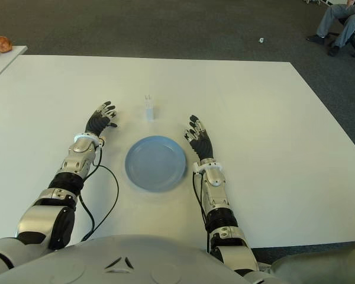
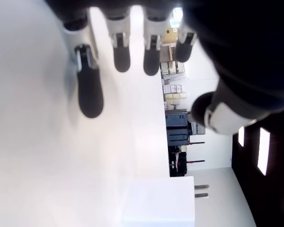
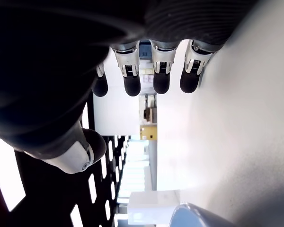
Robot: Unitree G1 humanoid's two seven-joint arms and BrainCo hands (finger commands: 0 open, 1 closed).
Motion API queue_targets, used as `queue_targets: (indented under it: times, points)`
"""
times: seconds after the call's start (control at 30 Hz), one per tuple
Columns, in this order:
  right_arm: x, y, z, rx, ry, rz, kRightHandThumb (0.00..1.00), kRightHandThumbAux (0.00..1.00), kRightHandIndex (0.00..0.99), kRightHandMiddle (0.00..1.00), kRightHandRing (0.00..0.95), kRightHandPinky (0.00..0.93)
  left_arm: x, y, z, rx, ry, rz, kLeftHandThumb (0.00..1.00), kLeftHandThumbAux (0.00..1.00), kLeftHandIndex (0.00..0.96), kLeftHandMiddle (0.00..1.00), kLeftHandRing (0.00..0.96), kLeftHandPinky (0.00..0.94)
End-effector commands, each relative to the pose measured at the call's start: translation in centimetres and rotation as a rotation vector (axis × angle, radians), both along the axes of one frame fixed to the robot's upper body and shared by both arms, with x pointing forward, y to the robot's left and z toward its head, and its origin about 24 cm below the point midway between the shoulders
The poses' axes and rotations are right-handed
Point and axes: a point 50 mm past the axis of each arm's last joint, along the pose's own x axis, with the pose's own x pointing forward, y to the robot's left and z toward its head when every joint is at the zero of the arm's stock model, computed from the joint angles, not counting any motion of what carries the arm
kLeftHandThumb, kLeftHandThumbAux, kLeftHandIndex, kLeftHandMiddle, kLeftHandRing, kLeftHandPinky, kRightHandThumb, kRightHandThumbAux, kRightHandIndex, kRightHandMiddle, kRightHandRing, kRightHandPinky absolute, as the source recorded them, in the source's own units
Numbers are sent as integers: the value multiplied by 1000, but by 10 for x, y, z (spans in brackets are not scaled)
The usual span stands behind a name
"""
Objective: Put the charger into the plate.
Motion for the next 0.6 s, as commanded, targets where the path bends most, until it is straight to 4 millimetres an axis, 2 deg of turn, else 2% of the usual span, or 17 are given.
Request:
queue_targets:
  times: [0.03, 0.6]
  points:
    - [-18, 1, -23, -5, 143, 8, 0, 685, 0, 0, 0, 0, -6, 3, -11, 25, 69, -11, 211, 554, 77, 135, 113, 154]
    - [-24, 0, -23, 4, 144, -6, 0, 687, 0, 0, 0, 0, -1, -1, -6, 57, 48, -69, 232, 556, 82, 129, 116, 156]
